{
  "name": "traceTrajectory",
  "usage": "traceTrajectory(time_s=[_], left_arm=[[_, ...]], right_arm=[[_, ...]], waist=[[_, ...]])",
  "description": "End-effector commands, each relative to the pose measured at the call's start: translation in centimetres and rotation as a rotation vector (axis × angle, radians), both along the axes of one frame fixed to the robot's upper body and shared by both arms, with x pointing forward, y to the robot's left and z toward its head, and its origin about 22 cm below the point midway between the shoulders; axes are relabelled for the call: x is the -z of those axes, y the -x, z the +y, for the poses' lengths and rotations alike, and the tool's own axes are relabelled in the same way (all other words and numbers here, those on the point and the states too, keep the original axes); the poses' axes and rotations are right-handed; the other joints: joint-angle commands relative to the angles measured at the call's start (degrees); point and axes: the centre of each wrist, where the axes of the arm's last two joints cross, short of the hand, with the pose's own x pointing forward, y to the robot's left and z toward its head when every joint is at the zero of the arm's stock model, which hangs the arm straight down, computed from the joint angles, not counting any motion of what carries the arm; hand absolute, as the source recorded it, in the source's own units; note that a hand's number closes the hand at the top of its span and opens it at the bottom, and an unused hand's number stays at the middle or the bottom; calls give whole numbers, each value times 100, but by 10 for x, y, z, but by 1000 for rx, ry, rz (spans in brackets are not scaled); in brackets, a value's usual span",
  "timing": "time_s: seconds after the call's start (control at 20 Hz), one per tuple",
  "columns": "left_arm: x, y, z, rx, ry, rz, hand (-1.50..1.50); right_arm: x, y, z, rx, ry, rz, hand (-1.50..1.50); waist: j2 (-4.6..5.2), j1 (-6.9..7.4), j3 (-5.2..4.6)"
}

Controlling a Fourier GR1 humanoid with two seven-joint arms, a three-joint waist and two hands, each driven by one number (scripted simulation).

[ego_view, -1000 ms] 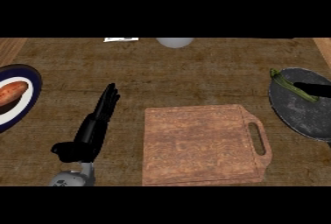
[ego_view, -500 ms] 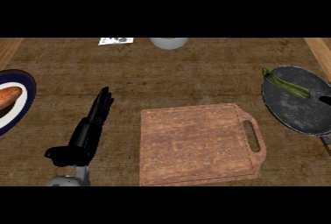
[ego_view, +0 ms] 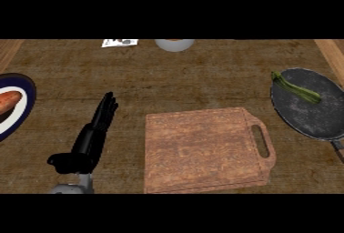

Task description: Pick the squash from the cutting board and place it in the pan

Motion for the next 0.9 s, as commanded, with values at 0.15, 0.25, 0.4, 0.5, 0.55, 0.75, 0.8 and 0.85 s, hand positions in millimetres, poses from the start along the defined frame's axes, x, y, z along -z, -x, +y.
traceTrajectory(time_s=[0.15,0.25,0.4,0.5,0.55,0.75,0.8,0.85], left_arm=[[-9,-4,-6,5,-8,-5,0],[-5,-2,-5,-4,-16,0,0],[-9,2,-4,3,5,-9,0],[-4,6,4,-7,-4,18,0],[-14,7,-1,7,-5,-9,0],[-8,1,-6,-14,-6,-3,0],[6,11,1,-2,1,-8,0],[10,11,-4,9,4,-14,0]], right_arm=[[7,40,11,-21,41,-8,-150],[3,53,-3,-13,62,-4,-150],[1,62,20,-29,43,22,-150],[-4,63,21,-20,73,11,-150],[5,55,23,-13,70,20,-150],[14,83,26,8,87,46,-150],[-1,74,18,-3,106,50,-150],[-13,71,-1,-2,106,55,-150]], waist=[[-9,-32,-6],[5,10,0],[-5,-11,-4],[2,10,-1],[7,29,1],[5,8,0],[7,22,0],[10,31,1]])
